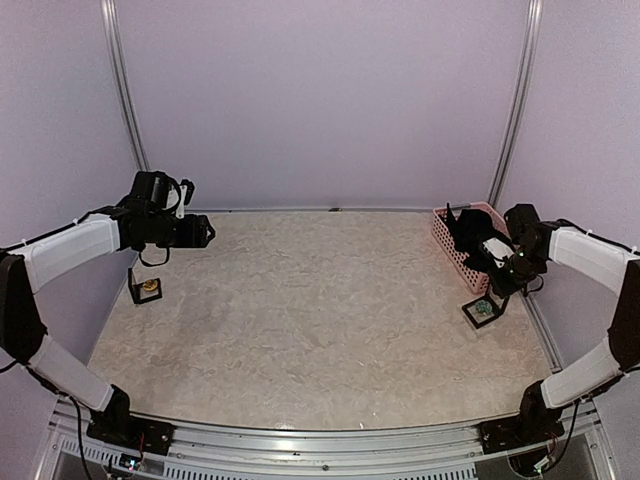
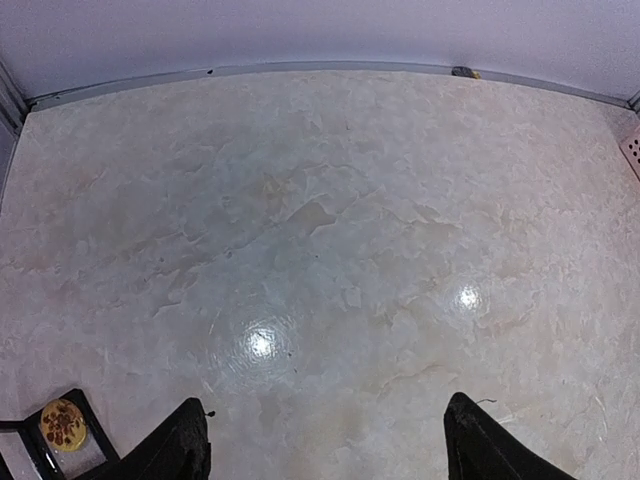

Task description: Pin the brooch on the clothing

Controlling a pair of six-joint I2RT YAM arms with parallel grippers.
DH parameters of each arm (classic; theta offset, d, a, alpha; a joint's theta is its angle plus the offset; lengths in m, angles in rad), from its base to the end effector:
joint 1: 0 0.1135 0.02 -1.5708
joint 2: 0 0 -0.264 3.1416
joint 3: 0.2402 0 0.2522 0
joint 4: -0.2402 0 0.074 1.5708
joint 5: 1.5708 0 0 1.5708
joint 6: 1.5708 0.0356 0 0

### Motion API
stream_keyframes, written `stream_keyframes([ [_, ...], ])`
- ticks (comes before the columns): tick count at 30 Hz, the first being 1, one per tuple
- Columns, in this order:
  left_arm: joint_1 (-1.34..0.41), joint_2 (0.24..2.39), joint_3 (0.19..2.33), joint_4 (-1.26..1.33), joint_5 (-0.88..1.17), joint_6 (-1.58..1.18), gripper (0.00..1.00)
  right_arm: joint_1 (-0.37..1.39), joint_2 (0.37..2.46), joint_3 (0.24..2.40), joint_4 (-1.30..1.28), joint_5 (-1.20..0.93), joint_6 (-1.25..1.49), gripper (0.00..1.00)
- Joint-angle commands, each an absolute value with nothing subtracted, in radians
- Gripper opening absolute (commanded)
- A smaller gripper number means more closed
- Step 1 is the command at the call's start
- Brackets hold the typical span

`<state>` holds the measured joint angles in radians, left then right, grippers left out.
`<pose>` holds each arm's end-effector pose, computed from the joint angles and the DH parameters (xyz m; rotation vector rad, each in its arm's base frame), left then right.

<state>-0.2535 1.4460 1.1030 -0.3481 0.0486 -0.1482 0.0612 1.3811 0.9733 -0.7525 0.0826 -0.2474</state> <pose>0.3117 -0.0825 0.2797 0.1457 2.2703 -0.2678 0.2623 0.0131 0.2303 -0.3972 2.7069 -0.1655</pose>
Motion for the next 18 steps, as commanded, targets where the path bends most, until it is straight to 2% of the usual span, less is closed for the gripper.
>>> stream_keyframes([
  [1, -0.237, 1.456, 1.132, -0.329, 0.07, -0.137, 0.76, 0.01, 1.389, 0.962, -0.729, 0.085, -0.28, 0.07],
  [18, -0.185, 1.479, 1.145, -0.327, 0.126, -0.156, 0.76, -0.027, 1.24, 0.793, -0.7, 0.108, -0.44, 0.13],
])
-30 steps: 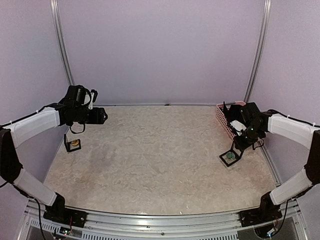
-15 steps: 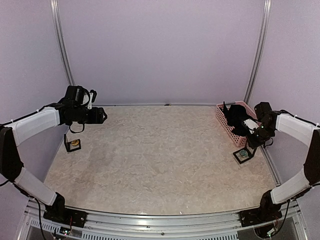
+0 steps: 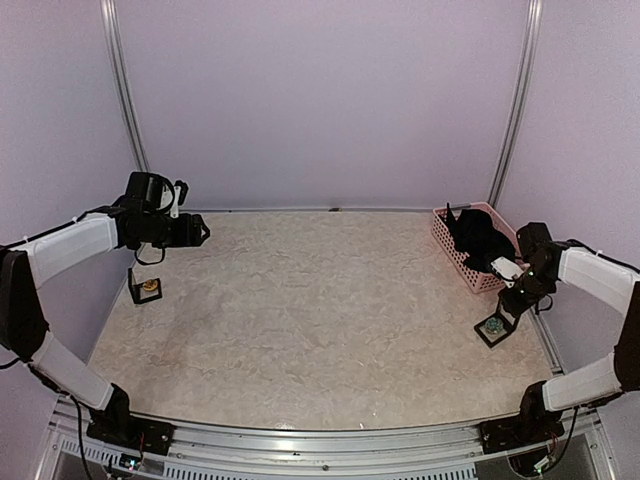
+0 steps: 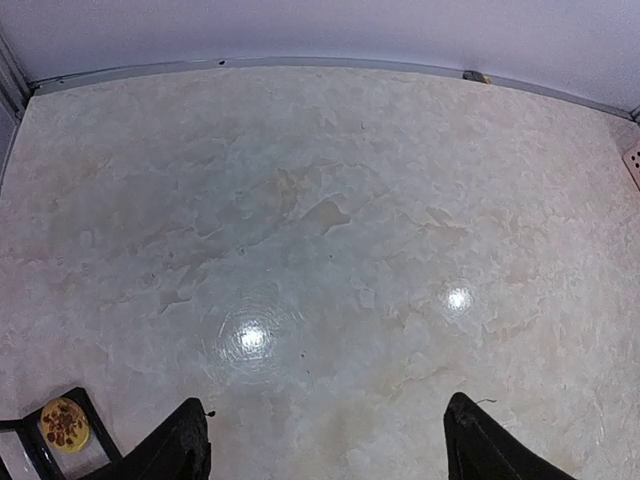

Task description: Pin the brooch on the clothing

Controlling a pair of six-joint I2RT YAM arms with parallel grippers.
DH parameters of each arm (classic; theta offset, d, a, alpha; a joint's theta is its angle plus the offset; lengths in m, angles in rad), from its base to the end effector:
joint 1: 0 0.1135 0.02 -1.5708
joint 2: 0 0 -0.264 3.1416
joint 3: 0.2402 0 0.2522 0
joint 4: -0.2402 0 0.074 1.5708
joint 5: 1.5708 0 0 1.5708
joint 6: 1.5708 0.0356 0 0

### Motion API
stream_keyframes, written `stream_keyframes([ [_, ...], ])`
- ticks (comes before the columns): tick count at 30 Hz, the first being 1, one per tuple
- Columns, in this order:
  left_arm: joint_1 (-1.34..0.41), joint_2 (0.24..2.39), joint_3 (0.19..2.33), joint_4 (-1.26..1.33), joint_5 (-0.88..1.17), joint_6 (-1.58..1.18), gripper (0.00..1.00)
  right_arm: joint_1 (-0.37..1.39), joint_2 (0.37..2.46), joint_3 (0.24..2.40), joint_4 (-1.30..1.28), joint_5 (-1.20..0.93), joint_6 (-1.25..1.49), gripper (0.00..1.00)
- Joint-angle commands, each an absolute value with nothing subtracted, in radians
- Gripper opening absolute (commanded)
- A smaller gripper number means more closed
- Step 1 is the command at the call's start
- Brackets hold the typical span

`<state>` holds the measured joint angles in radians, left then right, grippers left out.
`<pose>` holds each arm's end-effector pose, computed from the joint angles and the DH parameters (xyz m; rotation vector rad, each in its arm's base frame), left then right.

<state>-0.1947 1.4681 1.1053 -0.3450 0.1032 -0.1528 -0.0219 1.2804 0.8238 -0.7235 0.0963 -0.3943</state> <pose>0.3195 -0.0667 0.2741 0.1025 2.2897 -0.2989 0.2323 -0.0085 0.2111 -0.4866 2.7259 -0.2437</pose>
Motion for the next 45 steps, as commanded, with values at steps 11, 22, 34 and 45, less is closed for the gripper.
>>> stream_keyframes([
  [11, -0.185, 1.473, 1.141, -0.324, 0.138, -0.147, 0.83, -0.026, 1.29, 0.87, -0.762, 0.073, -0.386, 0.58],
  [22, -0.197, 1.446, 1.129, -0.3, 0.13, -0.132, 0.83, 0.021, 1.441, 1.379, -0.91, -0.264, -0.18, 0.73],
  [34, -0.282, 1.453, 1.137, -0.333, 0.053, -0.112, 0.84, -0.062, 2.015, 1.688, -0.684, 0.049, 0.238, 0.79],
  [45, -0.343, 1.483, 1.177, -0.354, 0.002, -0.092, 0.83, -0.09, 2.049, 1.807, -0.643, -0.101, 0.27, 0.0],
])
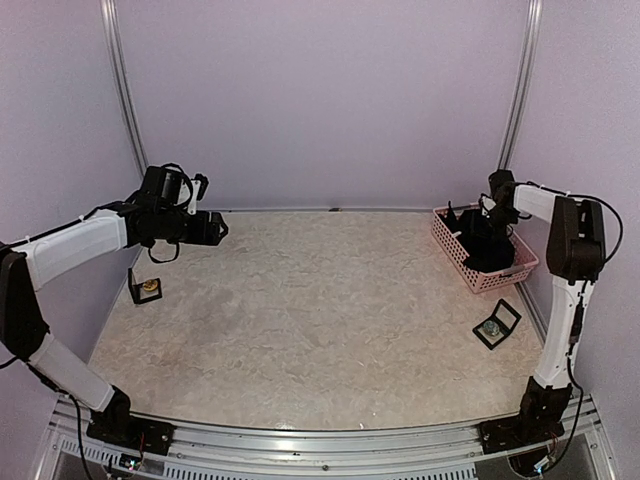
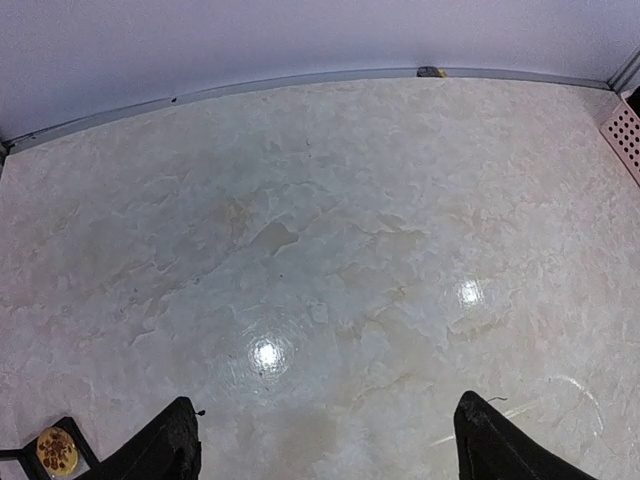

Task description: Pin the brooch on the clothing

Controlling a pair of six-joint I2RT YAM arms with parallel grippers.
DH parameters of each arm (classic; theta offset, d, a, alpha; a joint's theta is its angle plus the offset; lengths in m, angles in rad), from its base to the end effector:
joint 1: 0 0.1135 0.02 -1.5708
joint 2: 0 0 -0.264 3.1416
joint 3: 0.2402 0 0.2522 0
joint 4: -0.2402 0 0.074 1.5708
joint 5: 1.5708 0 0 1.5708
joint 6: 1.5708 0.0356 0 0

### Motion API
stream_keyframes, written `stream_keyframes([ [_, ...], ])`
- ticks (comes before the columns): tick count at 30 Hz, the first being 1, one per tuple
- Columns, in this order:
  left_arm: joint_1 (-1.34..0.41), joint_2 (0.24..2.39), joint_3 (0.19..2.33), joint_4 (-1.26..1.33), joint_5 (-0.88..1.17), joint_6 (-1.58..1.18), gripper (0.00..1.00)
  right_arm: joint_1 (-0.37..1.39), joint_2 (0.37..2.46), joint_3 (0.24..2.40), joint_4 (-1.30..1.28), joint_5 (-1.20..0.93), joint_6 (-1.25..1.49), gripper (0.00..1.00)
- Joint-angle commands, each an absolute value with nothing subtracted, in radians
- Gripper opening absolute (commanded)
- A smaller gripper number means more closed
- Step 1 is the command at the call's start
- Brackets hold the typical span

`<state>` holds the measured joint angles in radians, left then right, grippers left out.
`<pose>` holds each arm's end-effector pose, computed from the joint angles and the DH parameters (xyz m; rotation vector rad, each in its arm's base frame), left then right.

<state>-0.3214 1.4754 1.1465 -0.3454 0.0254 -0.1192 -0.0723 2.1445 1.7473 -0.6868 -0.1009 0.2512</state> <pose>0.3144 -0.1056 0.2855 0.2417 2.2454 -0.2653 0.4626 -0.0299 0.1991 0.3954 2.6299 0.1927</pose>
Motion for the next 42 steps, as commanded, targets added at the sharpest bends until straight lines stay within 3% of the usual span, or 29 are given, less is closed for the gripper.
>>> stream_keyframes([
  [1, -0.342, 1.482, 1.179, -0.354, 0.002, -0.091, 0.83, -0.09, 2.025, 1.837, -0.656, -0.078, 0.259, 0.0],
  [7, -0.337, 1.457, 1.198, -0.35, 0.01, -0.088, 0.84, -0.01, 1.924, 2.242, -0.775, 0.1, 0.108, 0.0],
  [11, -0.311, 1.416, 1.186, -0.331, 0.039, -0.1, 0.84, 0.239, 1.825, 2.358, -0.644, 0.105, -0.095, 0.0],
  [17, -0.258, 1.354, 1.17, -0.313, 0.045, -0.123, 0.84, 0.664, 1.748, 2.385, -0.422, -0.126, -0.329, 0.0],
  [21, -0.239, 1.316, 1.167, -0.307, 0.036, -0.127, 0.84, 0.822, 1.793, 2.46, -0.354, -0.231, -0.352, 0.0],
  [26, -0.225, 1.262, 1.162, -0.304, 0.004, -0.124, 0.84, 0.839, 1.796, 2.365, -0.262, -0.242, -0.272, 0.0],
  [36, -0.289, 1.236, 1.12, -0.317, -0.053, -0.078, 0.84, 0.687, 1.779, 1.79, -0.167, -0.203, -0.021, 0.0],
  [42, -0.446, 1.295, 1.115, -0.373, -0.029, 0.009, 0.8, 0.599, 1.968, 1.812, -0.272, -0.019, 0.121, 0.0],
])
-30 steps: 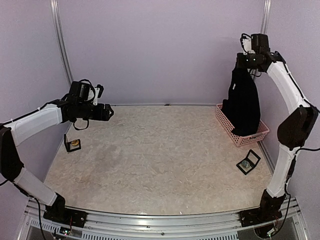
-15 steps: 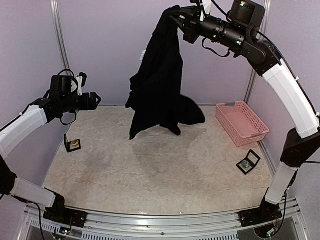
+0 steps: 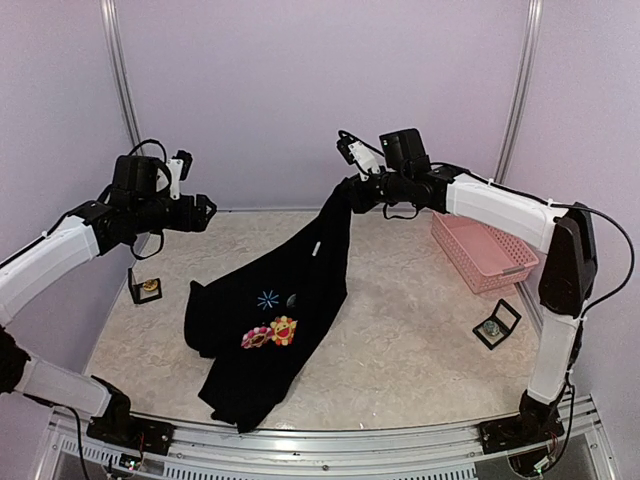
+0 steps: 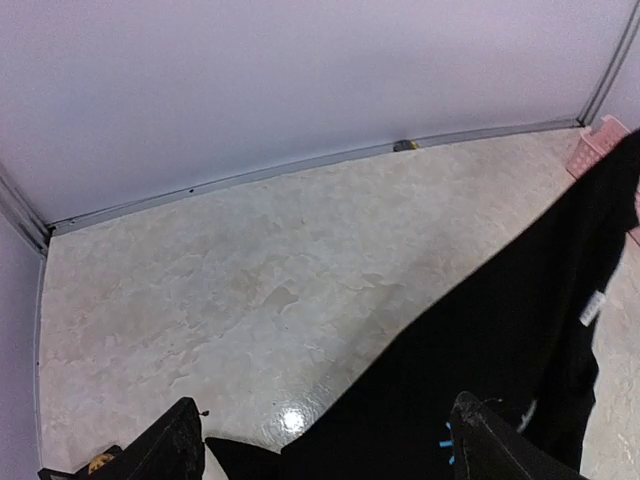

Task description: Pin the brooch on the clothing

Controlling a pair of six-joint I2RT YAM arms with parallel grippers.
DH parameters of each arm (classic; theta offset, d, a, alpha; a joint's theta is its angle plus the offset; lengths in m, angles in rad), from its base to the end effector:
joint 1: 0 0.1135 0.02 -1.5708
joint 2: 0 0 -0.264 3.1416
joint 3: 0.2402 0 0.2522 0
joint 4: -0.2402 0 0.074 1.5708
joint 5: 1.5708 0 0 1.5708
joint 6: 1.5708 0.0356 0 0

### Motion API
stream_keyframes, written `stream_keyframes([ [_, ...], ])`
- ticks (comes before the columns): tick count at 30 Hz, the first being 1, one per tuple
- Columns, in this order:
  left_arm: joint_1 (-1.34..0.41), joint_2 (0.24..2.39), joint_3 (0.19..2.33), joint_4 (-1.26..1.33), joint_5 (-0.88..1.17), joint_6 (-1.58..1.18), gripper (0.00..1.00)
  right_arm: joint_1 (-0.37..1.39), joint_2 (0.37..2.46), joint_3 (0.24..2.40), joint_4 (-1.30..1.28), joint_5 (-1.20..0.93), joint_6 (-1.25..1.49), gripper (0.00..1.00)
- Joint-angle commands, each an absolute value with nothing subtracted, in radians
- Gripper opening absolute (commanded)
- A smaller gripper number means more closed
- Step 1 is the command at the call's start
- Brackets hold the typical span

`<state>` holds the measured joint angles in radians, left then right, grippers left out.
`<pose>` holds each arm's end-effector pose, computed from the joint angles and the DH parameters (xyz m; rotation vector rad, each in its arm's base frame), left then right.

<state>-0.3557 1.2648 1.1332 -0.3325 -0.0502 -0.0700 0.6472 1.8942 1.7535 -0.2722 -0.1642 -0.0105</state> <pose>0.2717 -0.0990 0.3435 0.2592 2.0246 -0.2162 0.3593 0.2789 0.3451 -0.7554 1.8773 0.5713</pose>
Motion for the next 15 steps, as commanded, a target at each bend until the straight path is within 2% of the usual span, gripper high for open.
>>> stream_keyframes([
  [1, -0.486, 1.299, 1.109, -0.383, -0.021, 0.035, 0.8, 0.576, 2.008, 1.845, -0.316, 0.018, 0.16, 0.0],
  [2, -0.529, 1.308, 1.104, -0.396, -0.021, 0.059, 0.8, 0.546, 2.05, 1.875, -0.364, 0.036, 0.198, 0.05],
  [5, -0.609, 1.349, 1.091, -0.442, -0.048, 0.077, 0.79, 0.446, 2.163, 1.973, -0.488, 0.036, 0.292, 0.46],
  [6, -0.612, 1.364, 1.09, -0.457, -0.052, 0.056, 0.79, 0.422, 2.196, 2.016, -0.539, 0.053, 0.303, 0.51],
  [10, -0.577, 1.439, 1.085, -0.497, -0.052, -0.037, 0.75, 0.432, 2.229, 2.078, -0.698, 0.191, 0.26, 0.56],
  [15, -0.51, 1.462, 1.041, -0.474, 0.027, -0.107, 0.74, 0.621, 2.008, 1.735, -0.652, 0.13, 0.201, 0.62],
])
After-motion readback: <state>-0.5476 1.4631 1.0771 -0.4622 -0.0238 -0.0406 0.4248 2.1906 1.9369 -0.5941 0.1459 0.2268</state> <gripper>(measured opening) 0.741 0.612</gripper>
